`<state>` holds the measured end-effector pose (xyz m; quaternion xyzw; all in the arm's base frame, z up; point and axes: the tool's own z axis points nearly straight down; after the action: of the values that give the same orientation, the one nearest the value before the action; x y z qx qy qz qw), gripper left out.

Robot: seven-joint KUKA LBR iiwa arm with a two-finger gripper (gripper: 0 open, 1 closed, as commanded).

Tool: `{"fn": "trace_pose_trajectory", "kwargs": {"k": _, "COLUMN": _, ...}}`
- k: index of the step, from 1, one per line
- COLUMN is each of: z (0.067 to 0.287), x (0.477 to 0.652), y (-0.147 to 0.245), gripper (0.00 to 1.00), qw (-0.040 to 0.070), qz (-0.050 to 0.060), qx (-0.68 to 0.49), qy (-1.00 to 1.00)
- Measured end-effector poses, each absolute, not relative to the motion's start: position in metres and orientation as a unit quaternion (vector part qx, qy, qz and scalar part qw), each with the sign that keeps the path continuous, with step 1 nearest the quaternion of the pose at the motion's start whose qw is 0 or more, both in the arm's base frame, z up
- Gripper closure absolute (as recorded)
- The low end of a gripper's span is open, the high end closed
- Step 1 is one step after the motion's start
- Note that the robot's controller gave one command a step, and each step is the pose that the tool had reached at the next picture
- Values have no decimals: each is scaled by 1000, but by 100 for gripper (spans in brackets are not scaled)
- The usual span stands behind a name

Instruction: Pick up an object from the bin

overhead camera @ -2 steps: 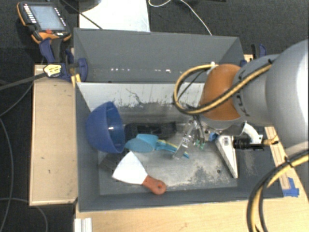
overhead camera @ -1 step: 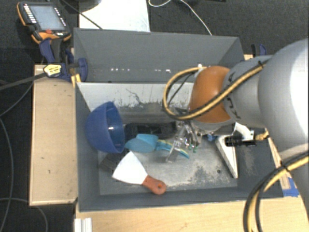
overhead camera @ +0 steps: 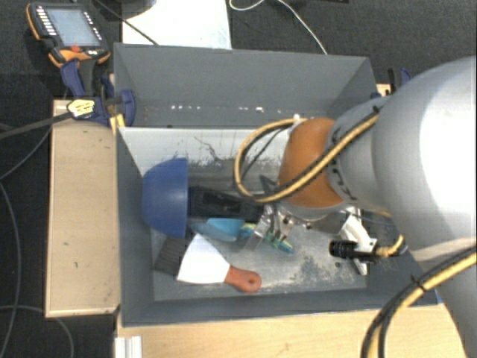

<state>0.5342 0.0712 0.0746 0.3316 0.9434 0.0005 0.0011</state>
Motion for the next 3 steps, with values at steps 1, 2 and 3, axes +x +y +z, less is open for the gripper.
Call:
{"fn": "trace_pose_trajectory", "kwargs": {"k": 1, "z": 75, "x": 534, "y": 71, "gripper": 100, "qw": 1, "qz": 0, "qx": 331, "qy": 943}}
{"fn": "trace_pose_trajectory", "kwargs": {"k": 2, "z": 75, "x": 489, "y": 58, "gripper": 100, "qw": 2, "qz": 0, "qx": 166, "qy": 986}}
{"fn": "trace_pose_trajectory", "kwargs": {"k": 3, "z": 75, "x": 489, "y": 58, "gripper": 100, "qw": 2, "qz": 0, "qx": 167, "qy": 986}}
